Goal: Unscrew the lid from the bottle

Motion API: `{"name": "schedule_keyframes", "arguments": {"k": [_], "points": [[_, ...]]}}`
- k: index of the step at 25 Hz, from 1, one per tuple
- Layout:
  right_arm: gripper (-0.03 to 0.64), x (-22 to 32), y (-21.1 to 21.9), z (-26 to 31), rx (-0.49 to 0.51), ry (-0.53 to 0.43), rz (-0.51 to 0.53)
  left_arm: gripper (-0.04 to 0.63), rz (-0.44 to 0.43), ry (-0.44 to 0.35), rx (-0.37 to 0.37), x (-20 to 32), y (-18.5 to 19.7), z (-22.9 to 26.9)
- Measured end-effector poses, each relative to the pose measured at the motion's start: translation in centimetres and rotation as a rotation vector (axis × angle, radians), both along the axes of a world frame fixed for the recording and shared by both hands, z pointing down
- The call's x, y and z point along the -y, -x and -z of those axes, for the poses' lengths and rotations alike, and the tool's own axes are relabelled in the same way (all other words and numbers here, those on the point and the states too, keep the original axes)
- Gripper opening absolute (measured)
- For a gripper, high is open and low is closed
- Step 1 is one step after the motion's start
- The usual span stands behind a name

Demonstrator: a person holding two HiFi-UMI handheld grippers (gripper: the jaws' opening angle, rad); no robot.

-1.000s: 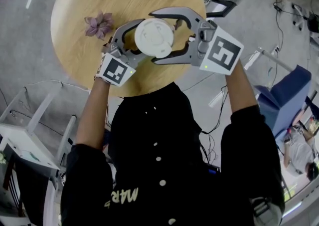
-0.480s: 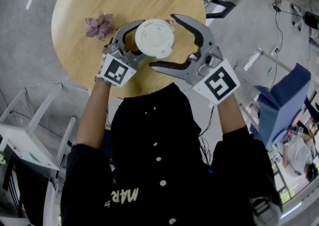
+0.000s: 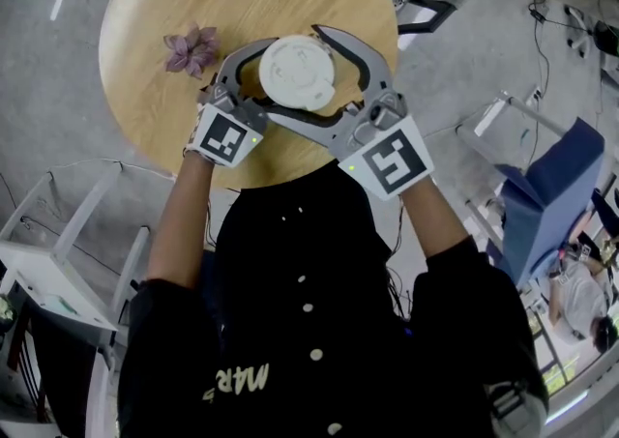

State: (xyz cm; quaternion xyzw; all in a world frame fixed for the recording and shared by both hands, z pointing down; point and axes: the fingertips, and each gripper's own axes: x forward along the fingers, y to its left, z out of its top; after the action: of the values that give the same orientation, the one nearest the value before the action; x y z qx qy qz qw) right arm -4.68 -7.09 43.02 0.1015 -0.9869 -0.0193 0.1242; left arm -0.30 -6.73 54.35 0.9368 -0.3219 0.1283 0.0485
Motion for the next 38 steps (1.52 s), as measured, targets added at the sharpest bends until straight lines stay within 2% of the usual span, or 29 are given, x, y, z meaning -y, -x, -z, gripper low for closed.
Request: {"name": "schedule_keyframes", "arguments": {"k": [3, 5, 8, 11, 18, 21, 24, 27, 31, 34, 38], "points": [[0.469, -1.0, -0.1, 0.0, 0.005, -0.014, 0.305, 0.344, -0.01, -0.004, 0.001, 0.0, -0.1, 0.0], [0.469, -1.5, -0.2, -0.2, 0.002, 0.003, 0.46, 0.344, -0.018, -0.007, 0.005, 0.0, -0.1, -0.1], [0.469, -1.7, -0.2, -0.6, -0.028, 0.036, 0.536, 0.344, -0.018, 0.0, 0.012, -0.1, 0.0, -0.2], [0.469, -1.6, -0.5, -0.8, -0.035, 0.041, 0.512, 0.344, -0.02, 0.0, 0.012, 0.0, -0.1, -0.2], [0.468, -1.1, -0.5, 1.1, 0.056, 0.076, 0.466, 0.344, -0.021, 0.002, 0.013, 0.1, 0.0, -0.2], [0.468, -0.9, -0.7, 1.9, 0.07, 0.094, 0.44, 0.344, -0.023, 0.013, 0.041, 0.0, 0.0, -0.4], [0.468, -0.6, -1.0, 3.8, 0.114, 0.136, 0.376, 0.346, -0.012, 0.018, 0.076, -0.2, 0.5, -0.1], [0.468, -0.4, -1.2, 7.3, 0.172, 0.142, 0.312, 0.351, 0.043, 0.031, 0.032, -0.7, 1.3, 1.3], [0.468, -0.7, -2.0, 12.6, 0.23, 0.118, 0.24, 0.351, 0.092, 0.055, 0.038, -2.6, 2.6, 3.2], [0.468, -0.6, -2.5, 15.0, 0.237, 0.101, 0.165, 0.351, 0.119, 0.093, 0.024, -4.2, 3.5, 4.4], [0.468, 0.0, -3.5, 16.9, 0.241, 0.096, 0.041, 0.343, 0.153, 0.081, -0.005, -5.7, 4.8, 7.1]]}}
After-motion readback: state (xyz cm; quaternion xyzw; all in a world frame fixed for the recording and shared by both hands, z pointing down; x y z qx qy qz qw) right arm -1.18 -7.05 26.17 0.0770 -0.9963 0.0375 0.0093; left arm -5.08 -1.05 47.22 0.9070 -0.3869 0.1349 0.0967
